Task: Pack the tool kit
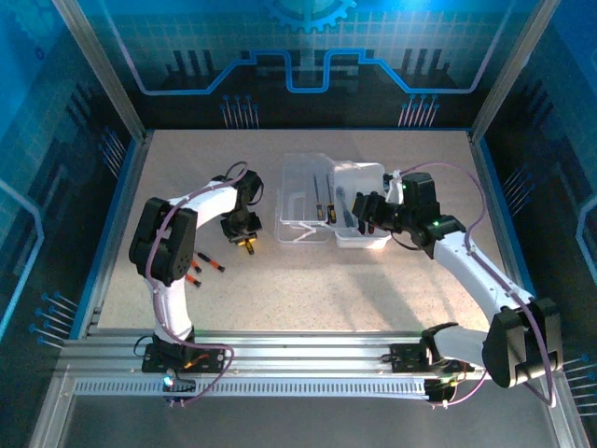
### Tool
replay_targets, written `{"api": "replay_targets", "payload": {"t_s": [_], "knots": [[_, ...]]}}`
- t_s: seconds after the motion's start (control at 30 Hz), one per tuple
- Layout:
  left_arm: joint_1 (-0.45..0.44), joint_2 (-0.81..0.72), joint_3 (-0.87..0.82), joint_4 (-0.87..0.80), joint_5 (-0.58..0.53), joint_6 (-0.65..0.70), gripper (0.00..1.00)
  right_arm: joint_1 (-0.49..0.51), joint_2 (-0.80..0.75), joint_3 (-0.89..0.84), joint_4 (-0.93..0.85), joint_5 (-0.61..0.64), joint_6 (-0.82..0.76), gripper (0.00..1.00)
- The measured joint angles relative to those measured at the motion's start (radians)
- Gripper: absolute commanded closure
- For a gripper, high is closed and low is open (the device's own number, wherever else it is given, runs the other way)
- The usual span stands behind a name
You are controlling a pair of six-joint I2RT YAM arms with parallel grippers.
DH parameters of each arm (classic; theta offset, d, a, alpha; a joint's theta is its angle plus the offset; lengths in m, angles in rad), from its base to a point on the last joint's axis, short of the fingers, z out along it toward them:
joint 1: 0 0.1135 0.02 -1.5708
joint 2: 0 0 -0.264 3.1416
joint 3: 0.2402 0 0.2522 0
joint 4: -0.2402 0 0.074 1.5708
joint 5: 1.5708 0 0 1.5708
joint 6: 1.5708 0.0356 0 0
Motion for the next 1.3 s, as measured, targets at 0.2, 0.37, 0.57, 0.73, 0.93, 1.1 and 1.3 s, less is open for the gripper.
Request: {"api": "replay_targets", "payload": {"t_s": [0.2,0.37,0.57,0.73,0.93,1.1,1.3], "knots": [[0.002,-0.019,-0.002,0.037,0.000,0.003,0.84,0.000,-0.007,0.000,-0.009,-0.002,0.000,0.57],[0.004,-0.090,-0.002,0.042,0.000,0.004,0.84,0.000,-0.024,0.000,-0.019,-0.005,0.001,0.57],[0.008,-0.212,0.036,0.019,0.001,0.010,0.83,0.017,-0.032,0.004,-0.033,-0.004,0.004,0.57],[0.008,-0.292,0.110,0.012,0.024,0.010,0.82,0.071,-0.032,0.046,-0.045,-0.003,0.004,0.57],[-0.025,-0.314,0.178,0.017,0.097,-0.009,0.82,0.159,-0.010,0.102,-0.043,0.007,0.004,0.57],[-0.096,-0.309,0.217,0.033,0.179,-0.055,0.82,0.235,0.055,0.155,-0.037,0.013,0.003,0.56],[-0.163,-0.278,0.263,0.077,0.265,-0.106,0.82,0.276,0.164,0.246,-0.026,0.022,-0.008,0.55]]}}
